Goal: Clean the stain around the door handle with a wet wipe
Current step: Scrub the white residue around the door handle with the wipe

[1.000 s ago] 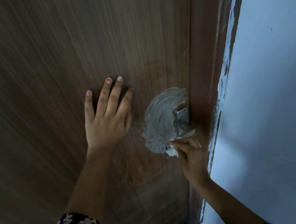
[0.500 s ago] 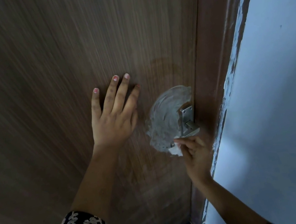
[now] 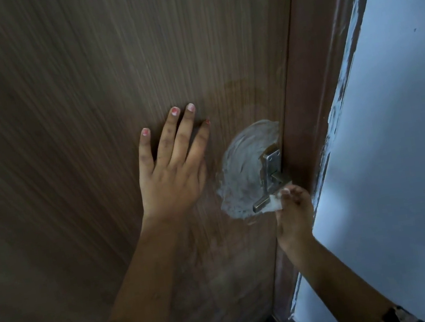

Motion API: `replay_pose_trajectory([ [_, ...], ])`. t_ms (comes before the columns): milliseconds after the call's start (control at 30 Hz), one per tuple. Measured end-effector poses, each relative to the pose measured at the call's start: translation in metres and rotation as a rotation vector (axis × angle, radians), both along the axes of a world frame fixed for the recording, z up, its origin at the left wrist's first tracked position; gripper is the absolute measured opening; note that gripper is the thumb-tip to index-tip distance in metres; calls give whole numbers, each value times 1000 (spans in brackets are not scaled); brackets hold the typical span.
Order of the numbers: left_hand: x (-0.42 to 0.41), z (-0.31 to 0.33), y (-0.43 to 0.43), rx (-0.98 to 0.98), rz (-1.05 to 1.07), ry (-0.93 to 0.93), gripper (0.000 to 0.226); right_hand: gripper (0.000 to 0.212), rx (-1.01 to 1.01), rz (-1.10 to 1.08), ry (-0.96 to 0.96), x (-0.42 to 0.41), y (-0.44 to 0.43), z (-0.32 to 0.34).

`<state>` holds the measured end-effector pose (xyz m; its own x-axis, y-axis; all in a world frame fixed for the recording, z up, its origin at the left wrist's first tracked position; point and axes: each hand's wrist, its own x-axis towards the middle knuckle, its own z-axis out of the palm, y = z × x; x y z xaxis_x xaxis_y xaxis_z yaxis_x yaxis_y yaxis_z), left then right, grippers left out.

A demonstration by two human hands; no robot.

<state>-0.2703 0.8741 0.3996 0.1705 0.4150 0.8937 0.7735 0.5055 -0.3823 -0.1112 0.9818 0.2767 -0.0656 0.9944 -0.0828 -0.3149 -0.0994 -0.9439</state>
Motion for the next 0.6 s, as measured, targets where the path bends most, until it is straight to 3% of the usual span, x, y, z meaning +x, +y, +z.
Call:
replay_pose_trajectory([
  [133,0,1,-1,3,-10,17,36,16,-57,172,-179,5,22,8],
  [233,-1,2,-3,-4,-25,38,34,23,-214,196,-99,-2,29,7],
  [300,-2,2,-3,-30,-35,42,35,13,-305,122,112,-13,15,20],
  [367,-2,2,-4,-41,-36,37,35,28,-416,66,264,-25,-3,30],
  [600,0,4,-9,-69,-73,-6,35,58,-490,134,408,-27,-26,47],
])
